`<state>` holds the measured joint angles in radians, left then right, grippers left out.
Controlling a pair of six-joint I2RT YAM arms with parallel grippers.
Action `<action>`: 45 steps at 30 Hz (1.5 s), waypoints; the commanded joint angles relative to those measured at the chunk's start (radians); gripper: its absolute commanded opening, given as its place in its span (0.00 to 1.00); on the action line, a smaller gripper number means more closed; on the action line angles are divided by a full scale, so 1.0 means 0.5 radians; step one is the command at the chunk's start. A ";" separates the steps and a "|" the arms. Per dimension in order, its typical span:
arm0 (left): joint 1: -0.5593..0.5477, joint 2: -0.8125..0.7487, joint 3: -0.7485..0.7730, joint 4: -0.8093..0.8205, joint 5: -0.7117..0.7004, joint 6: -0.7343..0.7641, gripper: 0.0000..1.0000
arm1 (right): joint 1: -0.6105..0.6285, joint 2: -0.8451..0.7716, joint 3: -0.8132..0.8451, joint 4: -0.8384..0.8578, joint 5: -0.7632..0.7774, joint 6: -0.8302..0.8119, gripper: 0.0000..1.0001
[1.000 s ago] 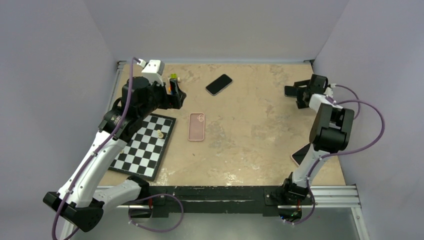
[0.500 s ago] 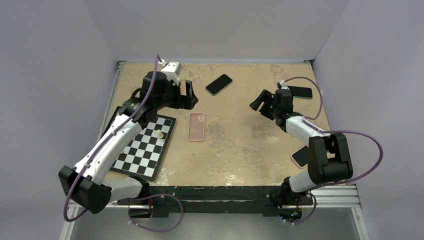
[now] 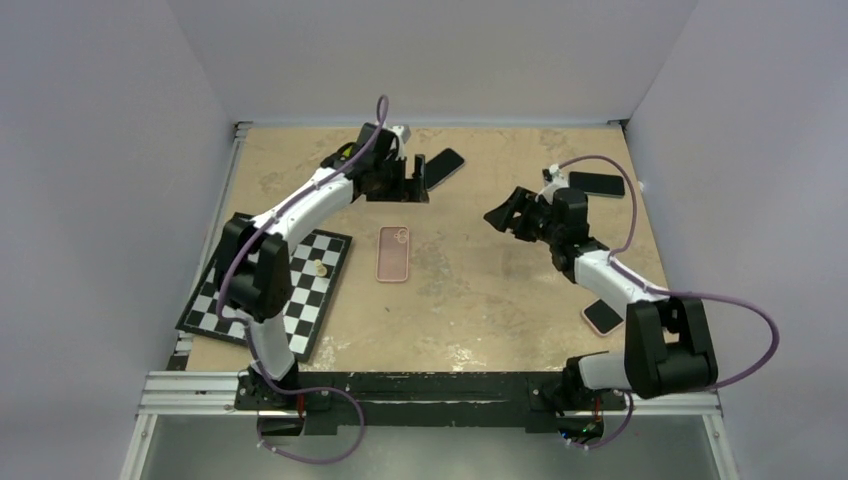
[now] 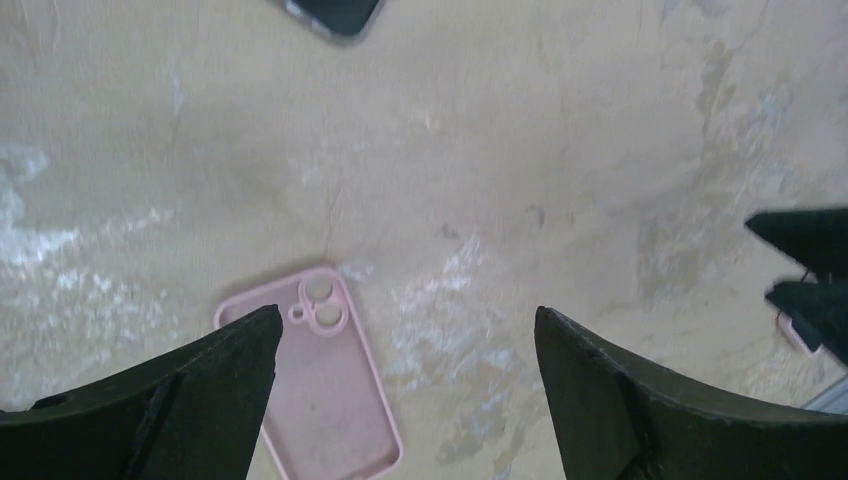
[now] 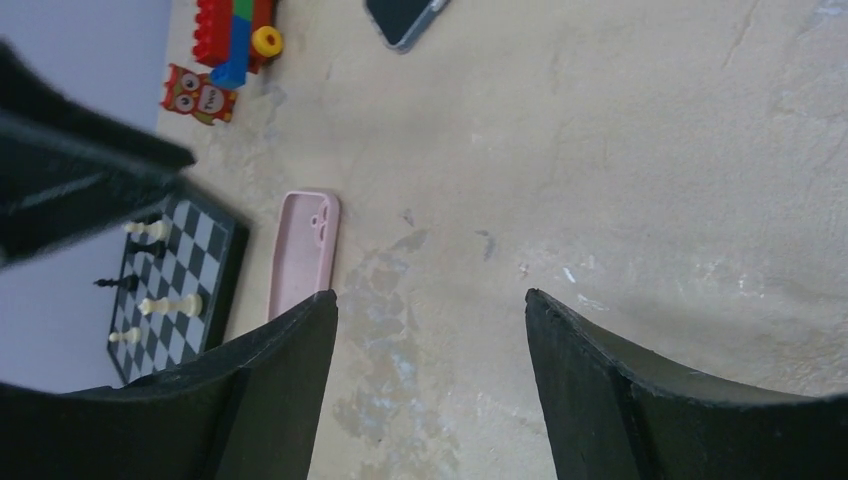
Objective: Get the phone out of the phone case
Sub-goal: Move the phone to the center of the board.
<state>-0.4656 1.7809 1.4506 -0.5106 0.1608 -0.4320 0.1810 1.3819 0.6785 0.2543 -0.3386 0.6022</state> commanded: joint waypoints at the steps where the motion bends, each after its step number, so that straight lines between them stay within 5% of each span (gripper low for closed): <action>1: 0.034 0.327 0.555 -0.099 -0.052 -0.057 1.00 | -0.003 -0.249 -0.059 0.056 -0.133 -0.039 0.72; 7: 0.140 0.803 1.001 -0.129 0.070 -0.453 0.99 | -0.005 -0.584 -0.169 -0.017 -0.123 -0.018 0.72; 23: 0.342 1.328 1.209 0.687 0.325 -1.165 0.96 | -0.004 -1.202 -0.296 -0.244 0.009 0.015 0.72; 29: 0.332 1.531 1.402 0.670 0.343 -1.348 0.92 | -0.003 -1.270 -0.297 -0.292 0.020 0.038 0.73; 38: 0.203 1.364 1.275 0.509 0.273 -1.148 0.94 | -0.006 -1.235 -0.284 -0.286 0.030 0.043 0.72; 45: 0.034 1.351 1.482 -0.078 0.003 -0.726 1.00 | -0.005 -1.205 -0.301 -0.250 0.026 0.042 0.73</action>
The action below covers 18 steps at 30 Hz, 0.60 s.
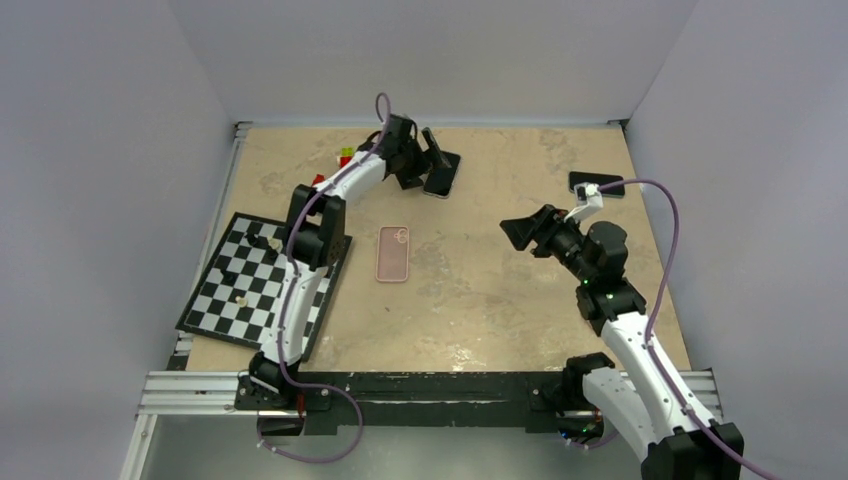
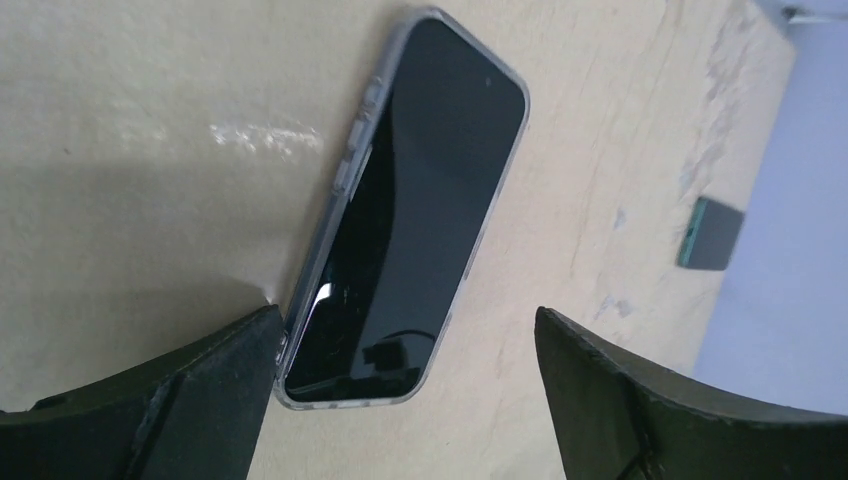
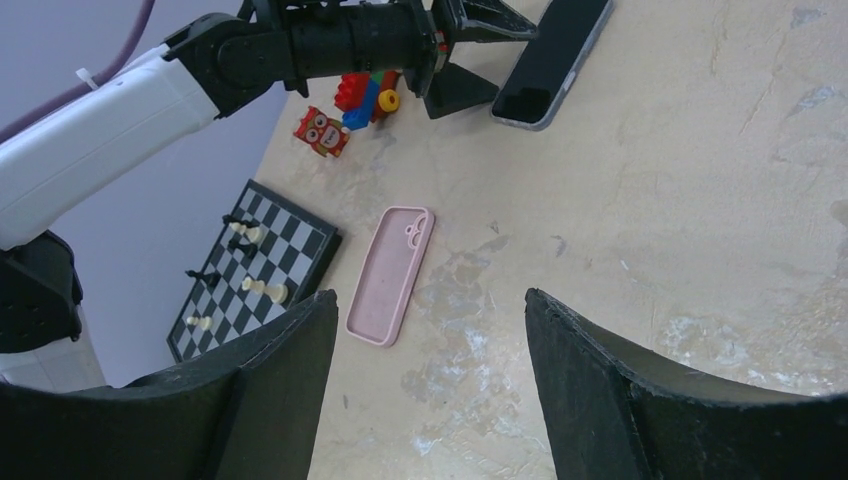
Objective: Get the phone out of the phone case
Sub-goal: Move the phone to the center of the board.
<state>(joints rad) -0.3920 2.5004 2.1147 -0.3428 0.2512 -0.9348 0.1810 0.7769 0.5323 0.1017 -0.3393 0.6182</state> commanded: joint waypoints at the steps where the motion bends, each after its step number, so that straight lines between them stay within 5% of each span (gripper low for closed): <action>1: -0.133 -0.060 0.214 -0.506 -0.217 0.320 1.00 | -0.004 0.004 -0.010 0.055 0.028 0.015 0.73; 8: -0.248 0.011 0.407 -0.780 -0.473 0.448 0.97 | -0.007 0.021 -0.041 0.079 0.072 0.013 0.72; 13: -0.251 -0.306 -0.014 -0.458 -0.443 0.453 0.97 | -0.008 0.310 0.039 0.108 0.057 0.088 0.72; 18: -0.237 -0.691 -0.202 -0.511 -0.461 0.612 1.00 | -0.002 0.771 0.371 -0.027 0.105 0.034 0.79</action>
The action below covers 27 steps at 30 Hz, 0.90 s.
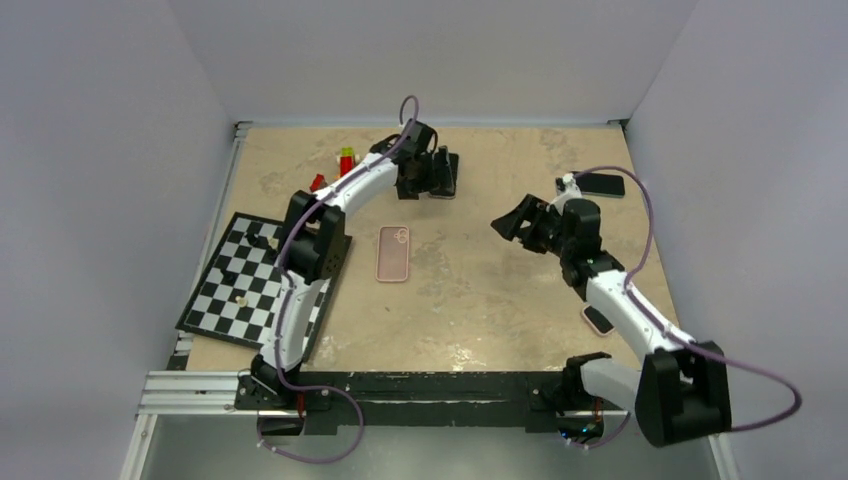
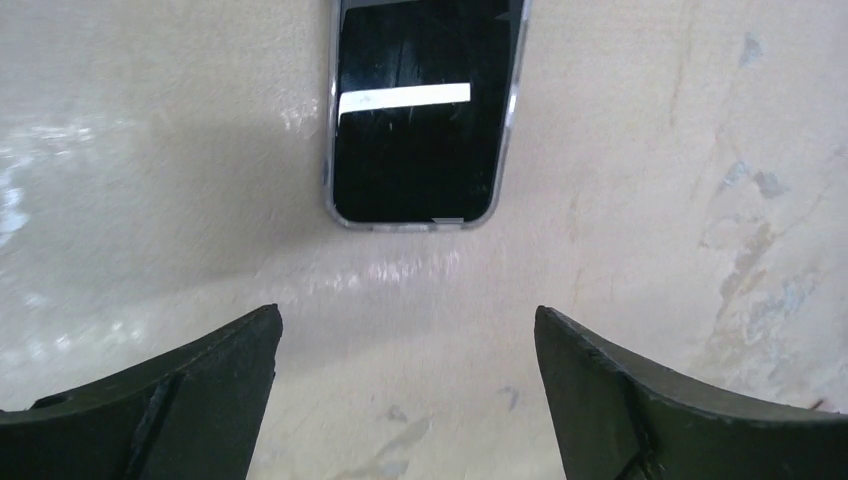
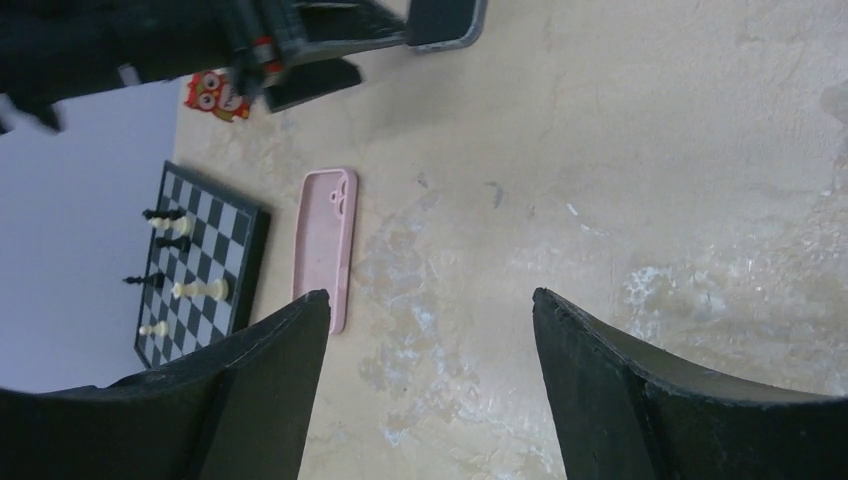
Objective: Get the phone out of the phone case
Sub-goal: Move the phone to the center of the board.
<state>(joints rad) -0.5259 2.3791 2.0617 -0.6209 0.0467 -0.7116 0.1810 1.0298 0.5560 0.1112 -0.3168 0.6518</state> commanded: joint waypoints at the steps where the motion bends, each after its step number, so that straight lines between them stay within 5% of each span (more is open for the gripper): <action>1: 0.041 -0.554 -0.170 0.045 -0.060 0.184 1.00 | -0.001 0.376 0.419 -0.123 0.053 -0.086 0.82; 9: 0.200 -1.500 -0.958 0.142 0.113 0.220 1.00 | 0.148 1.233 1.352 -0.722 0.390 -0.292 0.91; 21: 0.245 -2.511 -1.238 -0.127 0.033 0.693 1.00 | 0.517 2.523 3.109 -1.690 0.973 -0.353 0.92; 27: 0.245 -2.767 -1.479 0.007 -0.076 0.773 1.00 | 0.566 2.845 3.547 -1.865 1.039 -0.279 0.95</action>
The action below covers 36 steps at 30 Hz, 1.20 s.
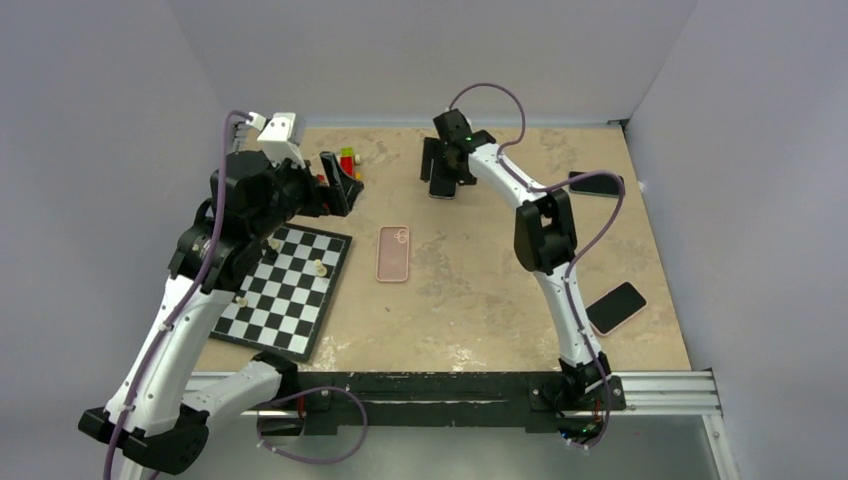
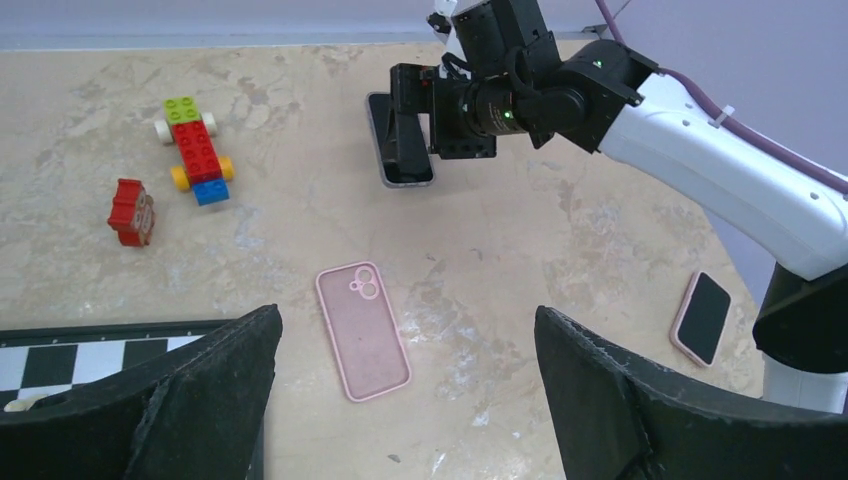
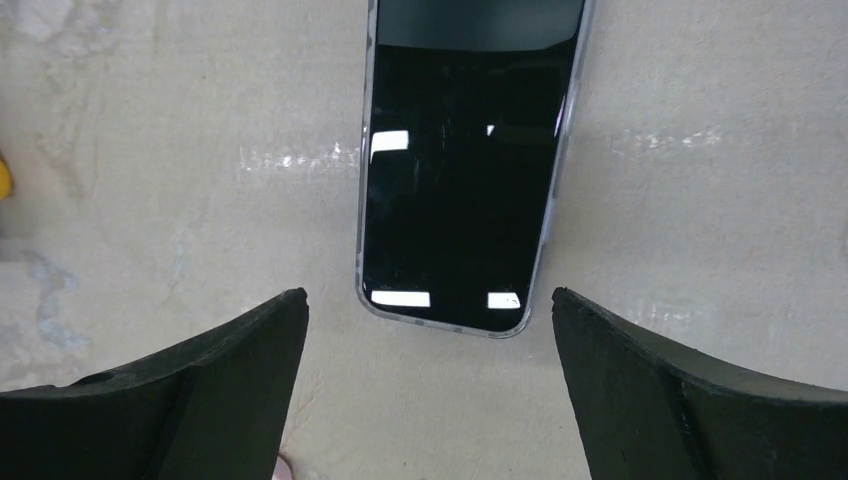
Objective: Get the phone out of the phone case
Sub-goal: Move the phone to the center of the board.
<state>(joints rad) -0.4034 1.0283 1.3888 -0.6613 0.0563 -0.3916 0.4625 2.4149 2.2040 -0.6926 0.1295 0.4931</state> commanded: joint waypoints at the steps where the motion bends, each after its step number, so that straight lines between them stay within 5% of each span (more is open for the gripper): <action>1: 0.000 -0.076 -0.150 0.097 -0.093 0.136 1.00 | 0.004 0.121 0.317 -0.297 0.161 0.064 0.95; 24: -0.003 -0.104 -0.142 0.033 0.043 0.102 1.00 | 0.151 0.468 0.611 -0.377 0.360 0.090 0.96; 32: -0.003 -0.084 -0.145 0.035 0.075 0.093 1.00 | 0.155 0.484 0.657 -0.517 0.390 0.088 0.84; 36: -0.002 -0.084 -0.154 0.042 0.072 0.093 1.00 | 0.154 0.430 0.542 -0.476 0.339 0.081 0.69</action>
<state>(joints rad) -0.4042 0.9882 1.3087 -0.6621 0.0784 -0.3550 0.5339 2.6366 2.4870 -0.9028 0.2981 0.5327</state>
